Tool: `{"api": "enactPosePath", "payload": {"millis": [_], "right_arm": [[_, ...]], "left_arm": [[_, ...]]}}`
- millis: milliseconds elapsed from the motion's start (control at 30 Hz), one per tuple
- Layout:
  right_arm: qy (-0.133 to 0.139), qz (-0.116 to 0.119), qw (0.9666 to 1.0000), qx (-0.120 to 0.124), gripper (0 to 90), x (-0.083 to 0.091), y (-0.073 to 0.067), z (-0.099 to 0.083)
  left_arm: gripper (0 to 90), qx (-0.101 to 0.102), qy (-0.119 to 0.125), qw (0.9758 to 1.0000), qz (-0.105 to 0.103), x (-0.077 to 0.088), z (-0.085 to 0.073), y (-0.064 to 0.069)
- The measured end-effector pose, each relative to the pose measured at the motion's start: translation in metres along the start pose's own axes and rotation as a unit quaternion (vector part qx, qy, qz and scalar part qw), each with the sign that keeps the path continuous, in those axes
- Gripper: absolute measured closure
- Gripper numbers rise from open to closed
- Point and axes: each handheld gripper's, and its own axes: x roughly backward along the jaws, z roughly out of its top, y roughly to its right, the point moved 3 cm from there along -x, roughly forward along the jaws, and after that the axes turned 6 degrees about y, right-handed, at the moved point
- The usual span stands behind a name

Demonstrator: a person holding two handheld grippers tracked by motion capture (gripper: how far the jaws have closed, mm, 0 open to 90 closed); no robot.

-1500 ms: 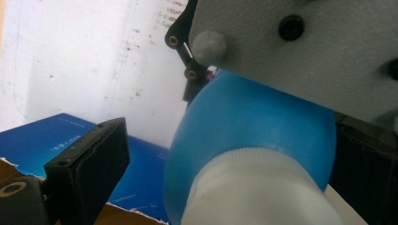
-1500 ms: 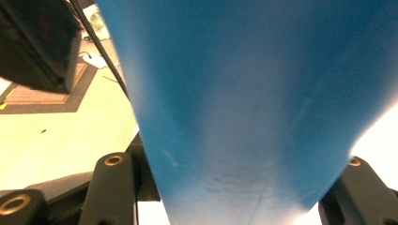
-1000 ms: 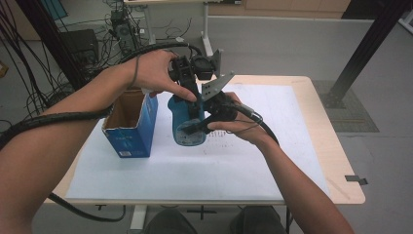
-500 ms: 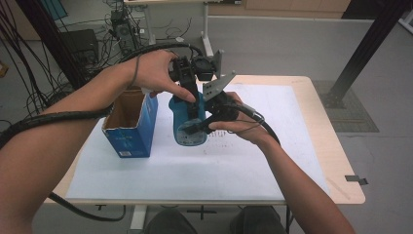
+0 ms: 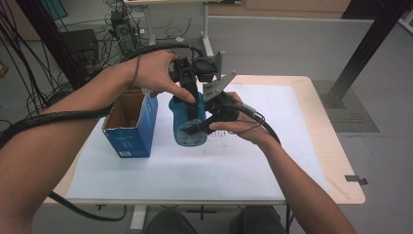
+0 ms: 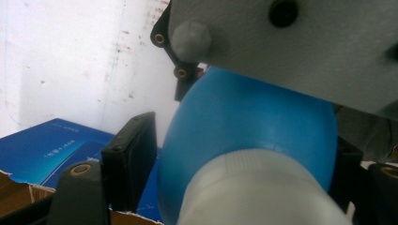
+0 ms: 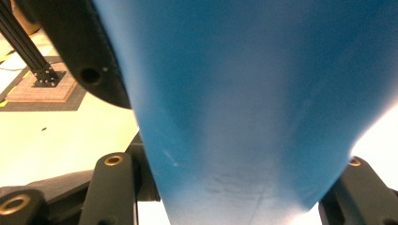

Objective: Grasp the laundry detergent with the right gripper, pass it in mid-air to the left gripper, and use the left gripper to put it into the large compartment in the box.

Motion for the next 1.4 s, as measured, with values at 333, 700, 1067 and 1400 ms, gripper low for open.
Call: {"api": "enactPosePath", "payload": {"millis": [333, 700, 1067, 1400], "right_arm": [[0.000, -0.003, 1.0000, 0.001, 43.5, 0.0007, 0.0002, 0.0003], [-0.004, 0.000, 1.0000, 0.000, 43.5, -0.0009, -0.0007, -0.0010], [-0.004, 0.001, 1.0000, -0.004, 43.3, -0.0022, -0.0007, -0.0034], [-0.007, 0.004, 0.9999, -0.006, 43.0, -0.0038, -0.0012, -0.0045]], "left_arm": [[34.4, -0.002, 0.003, 1.0000, -0.008, 0.0008, 0.0000, 0.0008], [34.7, 0.000, -0.001, 1.0000, -0.008, -0.0014, -0.0017, 0.0019], [34.8, -0.003, -0.006, 0.9999, -0.008, -0.0041, -0.0010, 0.0018], [35.2, -0.007, -0.008, 0.9999, -0.009, -0.0053, -0.0017, 0.0026]]}}
